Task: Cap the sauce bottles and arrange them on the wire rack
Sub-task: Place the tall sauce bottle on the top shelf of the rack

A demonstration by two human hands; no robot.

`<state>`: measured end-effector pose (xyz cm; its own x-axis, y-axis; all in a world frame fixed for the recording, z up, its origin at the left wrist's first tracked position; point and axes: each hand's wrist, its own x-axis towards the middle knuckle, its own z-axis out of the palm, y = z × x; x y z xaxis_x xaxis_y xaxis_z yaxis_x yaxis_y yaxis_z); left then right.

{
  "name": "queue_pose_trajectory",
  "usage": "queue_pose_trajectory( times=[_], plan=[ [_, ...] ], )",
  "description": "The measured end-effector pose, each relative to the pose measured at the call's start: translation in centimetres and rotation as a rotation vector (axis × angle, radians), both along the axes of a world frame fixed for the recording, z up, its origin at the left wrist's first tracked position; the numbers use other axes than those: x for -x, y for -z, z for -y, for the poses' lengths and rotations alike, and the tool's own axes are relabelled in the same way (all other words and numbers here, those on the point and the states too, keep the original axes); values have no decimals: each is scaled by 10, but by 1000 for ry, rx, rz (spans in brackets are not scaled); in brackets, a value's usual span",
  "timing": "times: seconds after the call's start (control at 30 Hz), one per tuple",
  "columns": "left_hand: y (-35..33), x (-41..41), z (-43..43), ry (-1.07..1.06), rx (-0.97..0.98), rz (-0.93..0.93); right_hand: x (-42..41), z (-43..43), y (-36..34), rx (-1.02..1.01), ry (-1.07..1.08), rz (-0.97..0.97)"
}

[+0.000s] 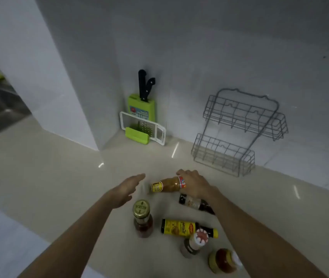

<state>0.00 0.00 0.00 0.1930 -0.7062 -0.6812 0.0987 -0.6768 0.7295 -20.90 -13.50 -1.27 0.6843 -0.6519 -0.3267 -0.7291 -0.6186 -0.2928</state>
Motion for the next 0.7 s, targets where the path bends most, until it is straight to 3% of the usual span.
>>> queue_pose_trajectory(
  times=[0.17, 0.47, 0.6, 0.7],
  plan=[
    [13, 4, 18, 6, 1, -33, -21, 19, 21, 74, -116, -196],
    [30, 9, 35, -79, 46, 27, -35, 24, 32, 240, -246, -358],
    [26, 4, 38, -130, 75, -21, -33, 22, 30, 319, -257, -290],
    [21, -4, 43, -249, 179, -6, -23, 21, 29, 360, -120, -194]
  ],
)
